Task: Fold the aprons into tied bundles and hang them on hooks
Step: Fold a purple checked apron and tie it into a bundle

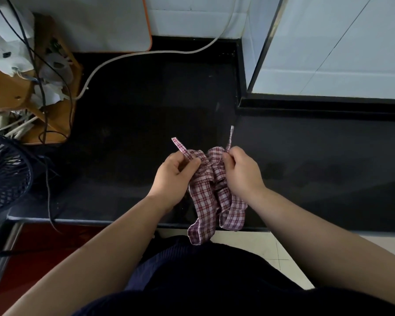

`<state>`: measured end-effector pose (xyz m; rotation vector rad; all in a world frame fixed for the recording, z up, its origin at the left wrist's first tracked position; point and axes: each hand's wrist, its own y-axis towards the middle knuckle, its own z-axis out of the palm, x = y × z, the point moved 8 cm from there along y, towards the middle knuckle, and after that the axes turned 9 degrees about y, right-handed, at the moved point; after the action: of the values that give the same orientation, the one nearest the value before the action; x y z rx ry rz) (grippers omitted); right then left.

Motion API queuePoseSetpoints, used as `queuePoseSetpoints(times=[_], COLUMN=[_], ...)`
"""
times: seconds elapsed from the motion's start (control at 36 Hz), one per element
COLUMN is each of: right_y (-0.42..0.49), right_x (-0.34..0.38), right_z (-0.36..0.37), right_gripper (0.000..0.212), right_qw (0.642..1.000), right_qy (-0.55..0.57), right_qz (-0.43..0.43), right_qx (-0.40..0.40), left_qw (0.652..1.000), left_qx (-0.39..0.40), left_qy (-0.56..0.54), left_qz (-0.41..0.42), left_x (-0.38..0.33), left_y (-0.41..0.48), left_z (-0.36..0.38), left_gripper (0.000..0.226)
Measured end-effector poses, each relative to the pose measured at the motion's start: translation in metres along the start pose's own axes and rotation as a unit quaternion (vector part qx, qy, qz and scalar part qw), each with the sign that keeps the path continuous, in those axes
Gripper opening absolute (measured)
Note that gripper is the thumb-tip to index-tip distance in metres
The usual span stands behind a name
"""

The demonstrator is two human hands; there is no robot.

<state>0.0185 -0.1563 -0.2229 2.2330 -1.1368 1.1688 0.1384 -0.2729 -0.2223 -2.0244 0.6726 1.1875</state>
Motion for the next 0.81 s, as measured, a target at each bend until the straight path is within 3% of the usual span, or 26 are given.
queuePoseSetpoints(times=[0.14, 0.28, 0.39, 0.44, 0.5, 0.56, 0.69, 0.81], right_y=[-0.001, 0.003, 0.010, 0.013, 0.017, 0.023, 0.010, -0.002], right_x=[0.018, 0.014, -0.018, -0.053, -0.063, -0.046, 0.005, 0.017], right_z=[0.005, 0.008, 0.012, -0.008, -0.034, -0.035, 0.017, 0.027], right_gripper=[0.020, 0.020, 0.017, 0.015, 0.014, 0.022, 0.032, 0.023], right_qw=[0.997, 0.998, 0.994, 0.966, 0.951, 0.965, 0.991, 0.979], right_qy=[0.031, 0.048, 0.048, 0.112, 0.130, 0.144, 0.047, 0.118], right_qz=[-0.061, -0.027, 0.093, 0.215, 0.244, 0.204, 0.103, 0.079], right_qx=[0.024, 0.016, -0.002, -0.094, -0.137, -0.085, 0.074, 0.148], left_qw=[0.998, 0.999, 0.998, 0.999, 0.998, 0.994, 0.995, 0.996], left_qx=[0.018, 0.025, 0.065, 0.035, 0.002, -0.011, -0.025, -0.015], left_qy=[-0.068, 0.030, 0.014, -0.019, 0.038, 0.093, 0.007, 0.033], left_qz=[-0.005, 0.032, 0.022, -0.014, -0.043, -0.058, -0.094, -0.083], left_x=[-0.008, -0.014, -0.010, 0.005, 0.027, 0.043, 0.036, 0.033], left_y=[0.003, 0.007, 0.009, 0.011, 0.012, 0.011, 0.004, 0.006], left_z=[0.005, 0.005, 0.011, -0.003, -0.021, -0.028, -0.007, -0.004], left_gripper=[0.011, 0.014, 0.016, 0.018, 0.018, 0.015, 0.018, 0.019])
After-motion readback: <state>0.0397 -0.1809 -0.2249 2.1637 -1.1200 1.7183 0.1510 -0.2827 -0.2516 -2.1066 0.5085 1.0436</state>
